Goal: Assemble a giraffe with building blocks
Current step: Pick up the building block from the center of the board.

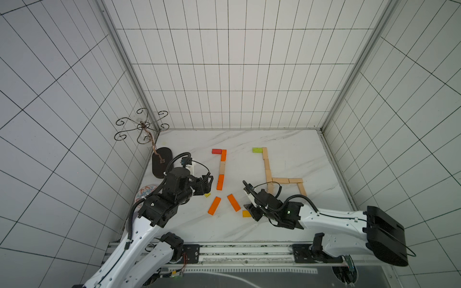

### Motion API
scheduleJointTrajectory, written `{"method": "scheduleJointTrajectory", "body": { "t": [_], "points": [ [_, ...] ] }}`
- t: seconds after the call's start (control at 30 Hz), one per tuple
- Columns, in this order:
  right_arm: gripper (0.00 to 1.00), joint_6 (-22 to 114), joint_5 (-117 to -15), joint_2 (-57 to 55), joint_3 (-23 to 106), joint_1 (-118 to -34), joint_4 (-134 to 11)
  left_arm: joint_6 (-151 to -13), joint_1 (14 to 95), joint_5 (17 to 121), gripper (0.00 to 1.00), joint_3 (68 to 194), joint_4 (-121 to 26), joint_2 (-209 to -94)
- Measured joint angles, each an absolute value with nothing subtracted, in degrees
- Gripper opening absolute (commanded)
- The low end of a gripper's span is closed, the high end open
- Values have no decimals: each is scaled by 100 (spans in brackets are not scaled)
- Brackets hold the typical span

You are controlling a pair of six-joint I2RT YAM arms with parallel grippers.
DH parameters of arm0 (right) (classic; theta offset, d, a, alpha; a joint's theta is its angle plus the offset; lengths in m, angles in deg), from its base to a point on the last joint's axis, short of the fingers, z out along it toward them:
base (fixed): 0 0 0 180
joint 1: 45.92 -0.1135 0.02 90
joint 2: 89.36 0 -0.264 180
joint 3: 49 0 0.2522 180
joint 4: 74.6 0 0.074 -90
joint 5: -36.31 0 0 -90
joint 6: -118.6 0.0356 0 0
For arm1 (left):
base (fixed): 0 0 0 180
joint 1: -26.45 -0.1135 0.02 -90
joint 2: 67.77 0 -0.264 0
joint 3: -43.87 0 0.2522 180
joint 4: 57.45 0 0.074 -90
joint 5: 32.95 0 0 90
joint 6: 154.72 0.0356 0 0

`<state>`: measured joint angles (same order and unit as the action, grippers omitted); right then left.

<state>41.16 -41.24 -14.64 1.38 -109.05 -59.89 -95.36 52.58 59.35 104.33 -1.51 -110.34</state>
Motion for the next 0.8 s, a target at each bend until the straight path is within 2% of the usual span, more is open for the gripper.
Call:
{"method": "scheduleJointTrajectory", "body": {
  "t": [0.27, 0.4, 0.8],
  "points": [
    [56, 4048, -4461, -487, 1048, -10695, -5777, -10274, 5221, 5955, 80, 9740, -55, -10831],
    [60, 3963, -4570, 18, 1369, -10680, -5626, -10535, 5221, 6110, 86, 9473, -57, -10680],
    [61, 3681, -4915, 1237, 2287, -10466, -5137, -10871, 5221, 6368, 86, 9113, -59, -10389]
  ]
}}
